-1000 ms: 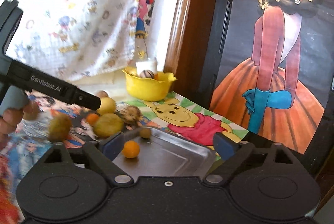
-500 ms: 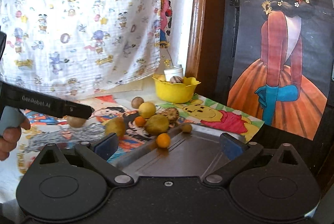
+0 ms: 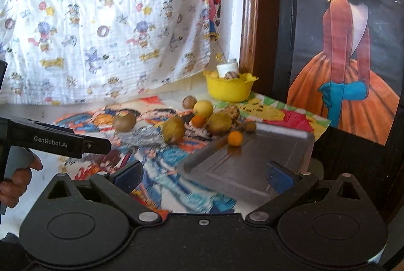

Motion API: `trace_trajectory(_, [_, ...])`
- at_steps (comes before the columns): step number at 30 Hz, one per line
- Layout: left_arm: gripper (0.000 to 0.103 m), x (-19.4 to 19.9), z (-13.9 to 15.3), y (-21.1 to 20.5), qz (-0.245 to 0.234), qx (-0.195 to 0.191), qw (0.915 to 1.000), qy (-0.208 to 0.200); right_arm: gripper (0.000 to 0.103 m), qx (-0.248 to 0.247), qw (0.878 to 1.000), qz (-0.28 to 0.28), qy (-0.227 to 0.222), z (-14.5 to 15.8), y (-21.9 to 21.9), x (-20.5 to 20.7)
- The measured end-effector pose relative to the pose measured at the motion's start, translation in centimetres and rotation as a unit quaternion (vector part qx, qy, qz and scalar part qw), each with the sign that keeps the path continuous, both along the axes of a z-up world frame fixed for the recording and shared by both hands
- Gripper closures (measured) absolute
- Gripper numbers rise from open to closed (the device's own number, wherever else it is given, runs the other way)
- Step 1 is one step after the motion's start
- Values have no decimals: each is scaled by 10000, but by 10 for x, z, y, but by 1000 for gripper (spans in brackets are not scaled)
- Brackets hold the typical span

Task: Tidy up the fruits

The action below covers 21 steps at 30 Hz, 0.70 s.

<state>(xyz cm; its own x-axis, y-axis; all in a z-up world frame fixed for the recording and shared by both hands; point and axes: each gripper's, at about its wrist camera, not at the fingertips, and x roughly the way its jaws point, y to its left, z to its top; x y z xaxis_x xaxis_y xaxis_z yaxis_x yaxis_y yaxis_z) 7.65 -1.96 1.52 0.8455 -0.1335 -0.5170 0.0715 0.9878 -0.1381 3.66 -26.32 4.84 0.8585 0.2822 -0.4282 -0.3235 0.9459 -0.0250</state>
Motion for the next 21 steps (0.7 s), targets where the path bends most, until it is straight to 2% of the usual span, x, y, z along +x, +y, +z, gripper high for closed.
trace_trajectory(7, [0,-6,-11,20,246,-23,9991,357,1,-196,9992,175,285,-13,16,3])
trace_trajectory(21, [0,12,-19,41,369,155,9970,655,1,-606,9957,458,532,-24,39,30])
